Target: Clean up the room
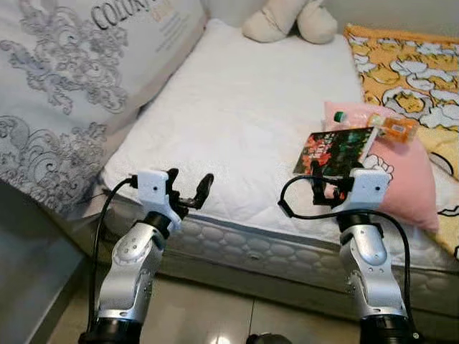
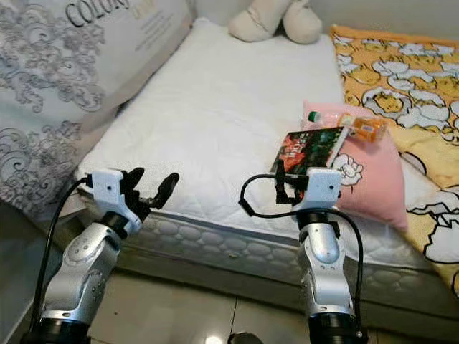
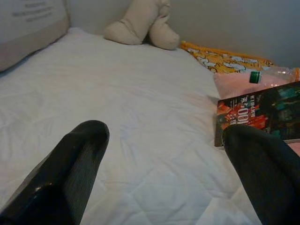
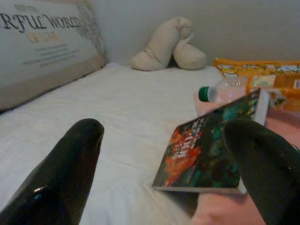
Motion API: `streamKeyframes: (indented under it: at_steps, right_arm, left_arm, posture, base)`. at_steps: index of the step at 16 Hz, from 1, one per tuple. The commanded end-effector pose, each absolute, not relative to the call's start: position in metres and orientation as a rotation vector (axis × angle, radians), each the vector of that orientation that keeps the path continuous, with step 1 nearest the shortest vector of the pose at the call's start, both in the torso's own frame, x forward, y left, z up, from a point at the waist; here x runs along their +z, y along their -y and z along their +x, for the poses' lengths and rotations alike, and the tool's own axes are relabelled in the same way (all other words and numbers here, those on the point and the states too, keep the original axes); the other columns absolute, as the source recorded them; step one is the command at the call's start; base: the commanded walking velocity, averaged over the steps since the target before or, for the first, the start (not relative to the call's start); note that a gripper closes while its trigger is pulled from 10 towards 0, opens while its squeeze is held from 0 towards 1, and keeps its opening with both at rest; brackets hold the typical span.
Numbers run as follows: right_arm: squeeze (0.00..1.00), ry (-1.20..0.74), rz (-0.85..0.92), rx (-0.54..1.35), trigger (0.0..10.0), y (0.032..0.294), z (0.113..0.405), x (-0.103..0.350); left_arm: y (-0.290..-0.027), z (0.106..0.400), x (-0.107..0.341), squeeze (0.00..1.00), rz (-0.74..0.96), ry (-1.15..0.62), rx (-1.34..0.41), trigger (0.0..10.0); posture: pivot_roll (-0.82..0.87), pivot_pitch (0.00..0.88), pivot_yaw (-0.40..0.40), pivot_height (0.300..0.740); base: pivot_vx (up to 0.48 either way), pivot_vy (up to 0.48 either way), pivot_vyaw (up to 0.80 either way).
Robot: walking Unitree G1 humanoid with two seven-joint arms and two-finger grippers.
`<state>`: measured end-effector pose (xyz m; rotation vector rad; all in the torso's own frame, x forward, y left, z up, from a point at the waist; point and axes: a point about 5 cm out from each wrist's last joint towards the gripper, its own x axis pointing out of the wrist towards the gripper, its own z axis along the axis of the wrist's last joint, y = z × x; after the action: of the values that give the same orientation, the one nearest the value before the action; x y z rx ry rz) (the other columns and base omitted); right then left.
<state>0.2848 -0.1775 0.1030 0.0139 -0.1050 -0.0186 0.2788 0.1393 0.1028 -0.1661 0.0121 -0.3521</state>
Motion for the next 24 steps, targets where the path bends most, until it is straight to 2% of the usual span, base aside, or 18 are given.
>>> streamKeyframes:
  at_steps: [1, 5, 7, 9, 13, 19, 24]
  right_arm:
    - [0.00, 0.081, 0.020, -0.019, 10.0, 0.176, 0.284, 0.099]
    - [0.00, 0.055, 0.065, -0.013, 10.0, 0.173, 0.276, 0.094]
    - [0.00, -0.005, 0.046, 0.045, 10.0, 0.177, 0.250, 0.083]
    - [0.00, -0.020, 0.036, 0.038, 10.0, 0.183, 0.244, 0.081]
    - [0.00, 0.006, -0.004, 0.066, 10.0, 0.180, 0.253, 0.088]
    - [0.00, 0.037, -0.041, 0.073, 10.0, 0.179, 0.263, 0.097]
    - [0.00, 0.067, -0.040, 0.073, 10.0, 0.174, 0.270, 0.101]
  left_arm:
    - [-0.139, 0.281, 0.106, 0.00, -0.144, -0.005, -0.357, 10.0]
    - [-0.144, 0.276, 0.098, 0.00, -0.169, -0.036, -0.349, 10.0]
    - [-0.158, 0.248, 0.083, 0.00, -0.109, -0.133, -0.382, 10.0]
    - [-0.159, 0.245, 0.081, 0.00, -0.080, -0.142, -0.381, 10.0]
    - [-0.146, 0.253, 0.090, 0.00, -0.139, -0.074, -0.409, 10.0]
    - [-0.139, 0.259, 0.094, 0.00, -0.136, -0.053, -0.439, 10.0]
    - [-0.144, 0.269, 0.100, 0.00, -0.104, -0.042, -0.371, 10.0]
  posture:
    - [-0.16, 0.000, 0.024, 0.740]
    - [-0.17, 0.000, 0.032, 0.740]
    - [-0.17, 0.000, 0.029, 0.740]
    - [-0.17, 0.000, 0.026, 0.740]
    - [-0.17, 0.000, 0.015, 0.740]
    - [-0.17, 0.000, 0.017, 0.740]
    - [-0.17, 0.000, 0.021, 0.740]
  base:
    - [0.000, 0.000, -0.58]
    - [0.000, 0.000, -0.59]
    - [0.000, 0.000, -0.61]
    - [0.000, 0.000, -0.62]
    - [0.000, -0.399, -0.62]
    - [0.000, -0.424, -0.61]
    - [0.000, 0.000, -0.13]
